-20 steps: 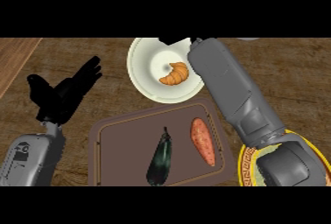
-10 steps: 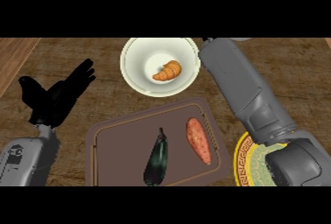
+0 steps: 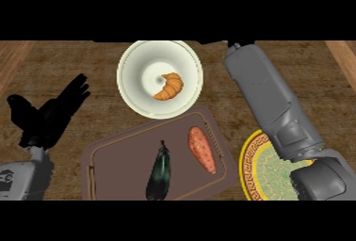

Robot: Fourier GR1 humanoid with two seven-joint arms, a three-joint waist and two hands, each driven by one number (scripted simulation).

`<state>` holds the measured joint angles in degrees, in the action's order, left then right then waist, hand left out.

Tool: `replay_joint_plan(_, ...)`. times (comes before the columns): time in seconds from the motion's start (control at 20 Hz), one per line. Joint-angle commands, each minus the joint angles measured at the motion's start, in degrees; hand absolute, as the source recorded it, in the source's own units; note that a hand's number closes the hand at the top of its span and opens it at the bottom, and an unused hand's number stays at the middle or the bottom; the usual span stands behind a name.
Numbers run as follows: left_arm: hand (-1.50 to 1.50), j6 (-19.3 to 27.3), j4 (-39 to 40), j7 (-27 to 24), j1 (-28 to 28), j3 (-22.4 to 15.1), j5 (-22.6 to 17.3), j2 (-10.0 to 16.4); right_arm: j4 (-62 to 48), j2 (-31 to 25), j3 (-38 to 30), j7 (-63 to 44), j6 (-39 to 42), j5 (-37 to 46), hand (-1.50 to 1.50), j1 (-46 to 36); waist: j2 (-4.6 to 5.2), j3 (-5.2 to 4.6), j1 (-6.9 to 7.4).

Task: Pick the croissant from the plate and place it in the bowl

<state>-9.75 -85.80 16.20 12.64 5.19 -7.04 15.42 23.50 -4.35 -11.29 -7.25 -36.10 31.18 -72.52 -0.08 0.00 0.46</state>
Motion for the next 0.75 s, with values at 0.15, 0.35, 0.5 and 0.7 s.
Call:
replay_joint_plan(0.15,0.00,-1.65,0.41,-2.12,-4.89,2.94,-1.83,1.24,18.98,2.35,3.86,1.87,9.49,-3.15,-1.50,7.68,-1.52,0.01,-3.50)
replay_joint_plan(0.35,0.00,0.00,0.20,0.22,-3.70,3.39,-1.49,1.23,29.61,4.28,8.45,4.32,14.85,-9.79,-1.50,16.74,-1.97,0.08,-4.10)
replay_joint_plan(0.5,0.00,-1.19,1.03,-0.25,-3.63,4.46,-2.30,2.37,39.96,4.31,10.32,3.64,16.70,-15.25,-1.50,21.80,-2.09,0.09,-4.65)
replay_joint_plan(0.7,0.00,0.94,0.07,-0.14,-3.75,3.68,-0.85,0.96,53.28,4.33,18.35,-0.95,18.04,-14.01,1.50,32.52,-2.25,0.02,-6.02)
